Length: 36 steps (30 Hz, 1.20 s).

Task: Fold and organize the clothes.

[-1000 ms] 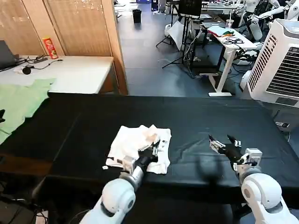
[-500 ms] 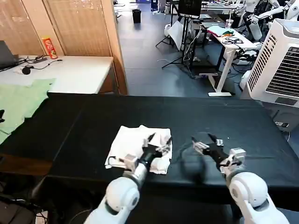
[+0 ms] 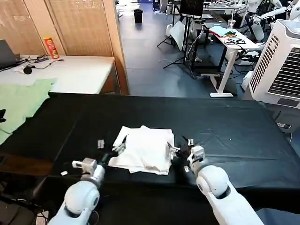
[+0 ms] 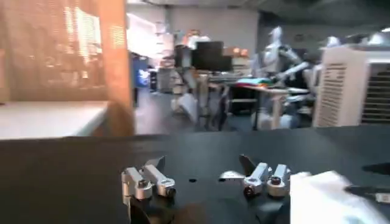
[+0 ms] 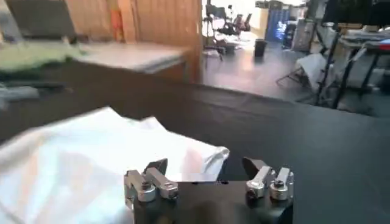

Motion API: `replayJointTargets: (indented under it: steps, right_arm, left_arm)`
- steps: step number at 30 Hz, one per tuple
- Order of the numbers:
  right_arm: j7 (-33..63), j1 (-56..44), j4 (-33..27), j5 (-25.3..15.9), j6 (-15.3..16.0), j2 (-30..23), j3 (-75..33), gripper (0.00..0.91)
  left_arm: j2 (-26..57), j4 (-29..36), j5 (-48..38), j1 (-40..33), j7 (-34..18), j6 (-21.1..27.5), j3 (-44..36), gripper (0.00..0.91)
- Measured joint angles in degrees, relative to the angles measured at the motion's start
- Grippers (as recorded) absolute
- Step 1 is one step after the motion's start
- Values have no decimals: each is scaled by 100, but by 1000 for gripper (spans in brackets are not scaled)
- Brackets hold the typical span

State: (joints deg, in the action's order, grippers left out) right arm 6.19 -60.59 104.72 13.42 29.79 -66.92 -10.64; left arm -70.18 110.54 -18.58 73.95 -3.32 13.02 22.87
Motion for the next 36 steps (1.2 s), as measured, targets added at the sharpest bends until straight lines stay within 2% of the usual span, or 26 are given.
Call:
replayJointTargets:
  steps: [4,8,12,16,17,18,19,21,31,36]
  right_arm:
    - [173,-79,-16,-85,-56,-88,-163,878]
    - [156,-241,201,154,-214,-117,-348,878]
    - [118,-448,549,483,-231,-55,-528,878]
    - [66,-632,814,520,-305,-11,-674,878]
    - [58,-668,856,520,-314,-8,-697,878]
    - [52,-696,891,520,-321,-7,-713,878]
    - [48,-726,925,520,-333,-7,-728,878]
    - [45,-762,971,520,-352,-7,-748,878]
    - [26,-907,1103,510,-395,-32,-855,878]
    - [25,-984,1132,491,-408,-44,-932,878]
  left_arm:
    - [12,-238,-219,-52,56,-34,183,878]
    - [-23,-481,-650,-133,181,17,242,878]
    - [-46,-666,-1209,-202,325,187,268,878]
    - [-51,-803,-1944,-312,392,444,276,878]
    - [-54,-825,-2054,-337,397,485,276,819]
    - [-54,-855,-2188,-367,403,529,276,692]
    - [-54,-885,-2340,-398,408,575,276,166]
    - [-53,-928,-2558,-437,409,633,274,0]
    - [-60,-1125,-2973,-644,323,866,250,0]
    - [-15,-1035,-2789,-690,90,949,268,0]
